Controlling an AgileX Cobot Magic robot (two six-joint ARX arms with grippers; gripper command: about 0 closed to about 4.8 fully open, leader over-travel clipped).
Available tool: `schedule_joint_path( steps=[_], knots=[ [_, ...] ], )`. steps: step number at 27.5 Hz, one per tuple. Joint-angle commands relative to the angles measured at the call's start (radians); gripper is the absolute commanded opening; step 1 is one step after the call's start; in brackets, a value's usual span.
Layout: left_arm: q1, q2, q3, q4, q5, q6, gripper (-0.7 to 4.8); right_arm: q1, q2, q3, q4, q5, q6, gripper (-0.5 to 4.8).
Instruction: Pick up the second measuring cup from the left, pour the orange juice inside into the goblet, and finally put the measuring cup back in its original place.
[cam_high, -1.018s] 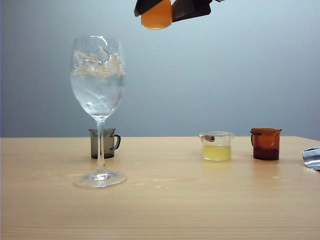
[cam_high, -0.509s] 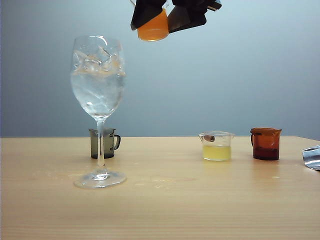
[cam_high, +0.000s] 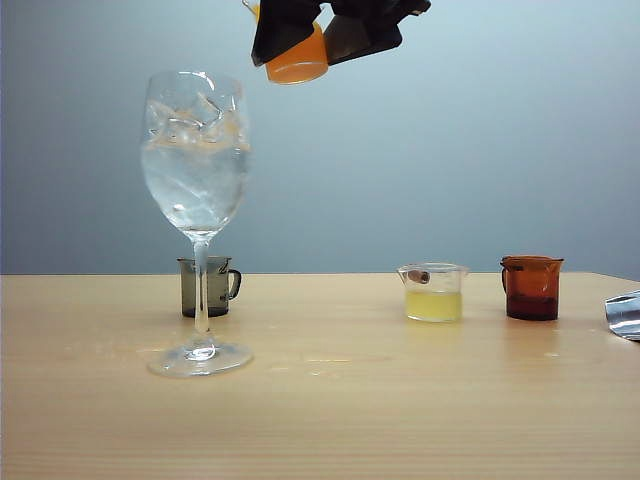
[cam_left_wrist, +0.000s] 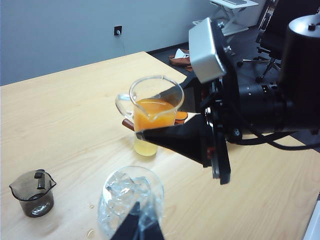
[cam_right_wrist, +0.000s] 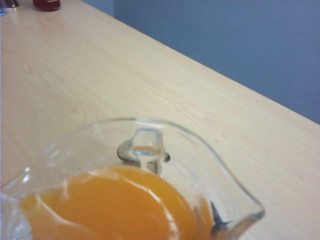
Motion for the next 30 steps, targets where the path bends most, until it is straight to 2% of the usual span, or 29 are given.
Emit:
schedule_joint_path(
  steps=[1,7,30],
  knots=[
    [0.000,-0.002,0.004,0.006,0.008,-0.003,-0.06,0.000,0.008,0.009,0.058,0.008,-0.006,0.49],
    [0.000,-0.002,0.004,0.006,0.008,-0.003,-0.06,0.001,0.025,0.010,0.082,0.008,-0.064,0.49],
    [0.000,-0.002,0.004,0.006,0.008,-0.003,-0.06,0.002,0.080,0.017,0.161,-0.026,-0.092,0.49]
  ],
)
